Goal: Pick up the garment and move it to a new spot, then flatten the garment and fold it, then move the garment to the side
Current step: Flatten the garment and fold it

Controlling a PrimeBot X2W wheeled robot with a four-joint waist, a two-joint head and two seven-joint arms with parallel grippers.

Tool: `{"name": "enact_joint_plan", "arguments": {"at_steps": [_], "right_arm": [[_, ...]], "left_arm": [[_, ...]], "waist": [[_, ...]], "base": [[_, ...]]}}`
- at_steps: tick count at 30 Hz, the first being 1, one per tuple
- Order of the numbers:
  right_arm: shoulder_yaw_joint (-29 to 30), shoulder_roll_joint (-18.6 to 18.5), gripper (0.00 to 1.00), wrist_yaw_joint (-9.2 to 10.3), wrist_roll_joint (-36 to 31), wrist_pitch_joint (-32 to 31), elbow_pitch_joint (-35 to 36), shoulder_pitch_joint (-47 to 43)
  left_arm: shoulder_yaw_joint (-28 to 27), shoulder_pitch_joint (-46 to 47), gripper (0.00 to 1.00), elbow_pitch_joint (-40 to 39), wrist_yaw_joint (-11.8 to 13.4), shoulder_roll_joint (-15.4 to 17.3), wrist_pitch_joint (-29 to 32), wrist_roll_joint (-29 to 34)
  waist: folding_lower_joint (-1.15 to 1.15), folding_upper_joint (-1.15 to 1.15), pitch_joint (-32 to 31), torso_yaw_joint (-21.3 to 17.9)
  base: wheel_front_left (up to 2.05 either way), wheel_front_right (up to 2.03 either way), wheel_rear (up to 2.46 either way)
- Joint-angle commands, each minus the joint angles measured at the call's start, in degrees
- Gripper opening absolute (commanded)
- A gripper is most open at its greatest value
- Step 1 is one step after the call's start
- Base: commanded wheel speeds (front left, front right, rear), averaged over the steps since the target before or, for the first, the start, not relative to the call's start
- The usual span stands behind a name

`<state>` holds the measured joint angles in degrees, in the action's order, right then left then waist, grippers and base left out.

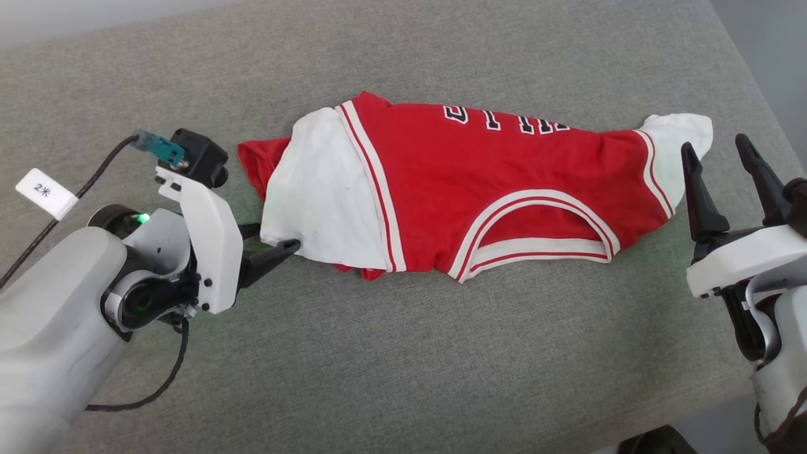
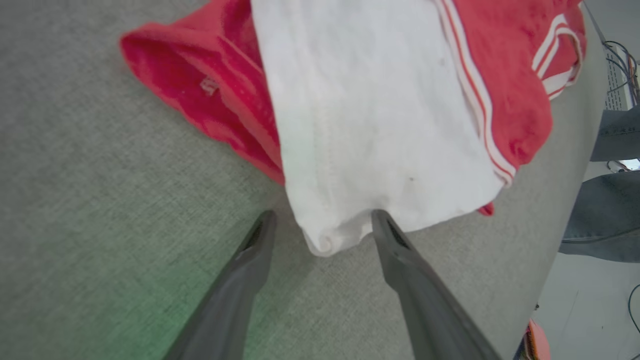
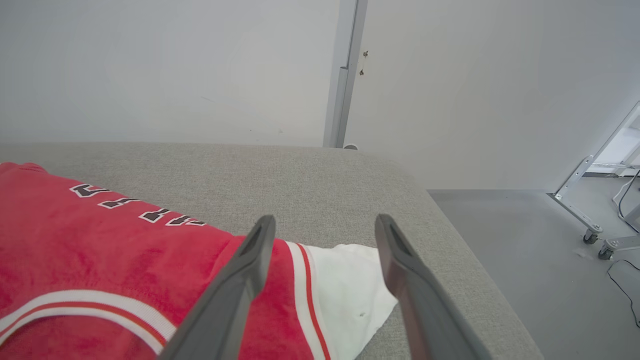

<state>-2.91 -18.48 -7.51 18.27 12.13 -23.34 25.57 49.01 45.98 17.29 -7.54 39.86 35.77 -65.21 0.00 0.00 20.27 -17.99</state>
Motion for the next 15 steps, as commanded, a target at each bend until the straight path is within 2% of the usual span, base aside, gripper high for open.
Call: {"name": "enact_joint_plan", "arguments": {"at_steps": [1, 3, 4, 5, 12, 15], "right_arm": [[-0.19, 0.49, 1.00, 0.04, 0.34, 0.46, -0.16, 0.77], [-0.39, 0.60, 1.00, 0.04, 0.51, 0.53, -0.25, 0.95], [-0.39, 0.60, 1.00, 0.04, 0.51, 0.53, -0.25, 0.95], [-0.41, 0.63, 1.00, 0.04, 0.45, 0.56, -0.36, 1.01], [-0.92, -0.28, 1.00, 0.05, 1.06, 0.36, -0.77, 0.83], [-1.28, -1.12, 1.00, 0.04, 1.10, -0.15, -0.25, 0.94]], "left_arm": [[0.86, 1.14, 0.48, 0.00, 0.13, 0.20, -0.59, -0.91], [1.26, 1.71, 0.09, -0.28, 0.12, 0.47, -0.98, -1.39], [1.26, 1.71, 0.09, -0.28, 0.12, 0.47, -0.98, -1.39], [1.37, 1.88, 0.00, -0.26, 0.12, 0.52, -1.17, -1.91], [3.09, 3.26, 0.00, -0.20, 0.12, 0.09, -2.37, -3.79], [2.55, 3.39, 0.00, -0.46, 0.13, 0.84, -3.76, -5.11]], "waist": [[0.00, 0.00, 0.22, -0.39], [0.00, 0.00, 0.57, -0.60], [0.00, 0.00, 0.57, -0.60], [0.00, 0.00, 0.58, -0.56], [0.00, 0.00, -1.02, 1.84], [0.00, 0.00, -1.90, 3.61]], "base": [[0.00, 0.00, 0.00], [0.00, 0.00, 0.00], [0.00, 0.00, 0.00], [0.00, 0.00, 0.00], [0.00, 0.00, 0.00], [0.00, 0.00, 0.00]]}}
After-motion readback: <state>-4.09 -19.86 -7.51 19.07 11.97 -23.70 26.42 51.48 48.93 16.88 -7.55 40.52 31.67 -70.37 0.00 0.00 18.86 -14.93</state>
